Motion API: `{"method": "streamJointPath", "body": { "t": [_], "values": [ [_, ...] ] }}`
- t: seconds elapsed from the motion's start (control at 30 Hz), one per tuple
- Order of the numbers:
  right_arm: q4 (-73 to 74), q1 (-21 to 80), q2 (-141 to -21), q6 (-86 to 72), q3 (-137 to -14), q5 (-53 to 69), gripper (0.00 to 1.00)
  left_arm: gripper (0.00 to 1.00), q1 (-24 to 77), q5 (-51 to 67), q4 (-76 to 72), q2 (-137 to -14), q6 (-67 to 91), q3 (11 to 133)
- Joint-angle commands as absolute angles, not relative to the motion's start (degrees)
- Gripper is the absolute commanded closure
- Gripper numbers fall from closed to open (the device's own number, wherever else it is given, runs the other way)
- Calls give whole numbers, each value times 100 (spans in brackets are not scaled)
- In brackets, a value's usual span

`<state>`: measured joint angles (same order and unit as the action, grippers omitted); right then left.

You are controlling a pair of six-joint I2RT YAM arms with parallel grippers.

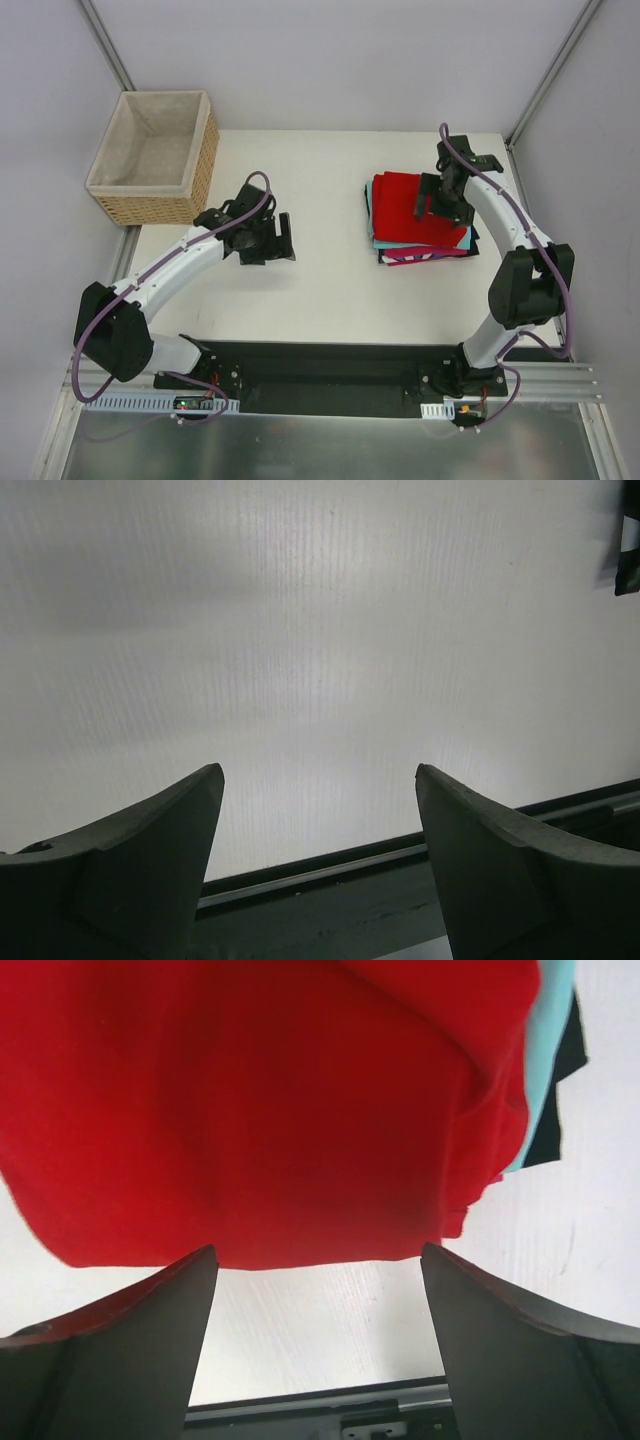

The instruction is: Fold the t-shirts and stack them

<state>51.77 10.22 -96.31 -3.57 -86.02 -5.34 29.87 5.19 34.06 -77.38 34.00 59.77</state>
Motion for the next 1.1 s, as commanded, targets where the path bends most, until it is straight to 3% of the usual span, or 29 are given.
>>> {"method": "streamJointPath", "body": {
  "t": [0.0,0.4,0.83,1.07],
  "values": [
    [5317,1177,-9395,-211,-8789,-1283,13,23,2936,316,3559,-7453,3287,5862],
    [5581,1732,-10476,-255,-9887,-1538,14,23,2927,255,3525,-7506,3173,5845],
    [4466,1028,-11461,-510,-8816,-344,14,23,2751,404,3507,-7752,3032,5836],
    [4280,932,-11645,-536,-8560,-352,14,23,2672,580,3472,-7884,3023,5836]
  ]
}}
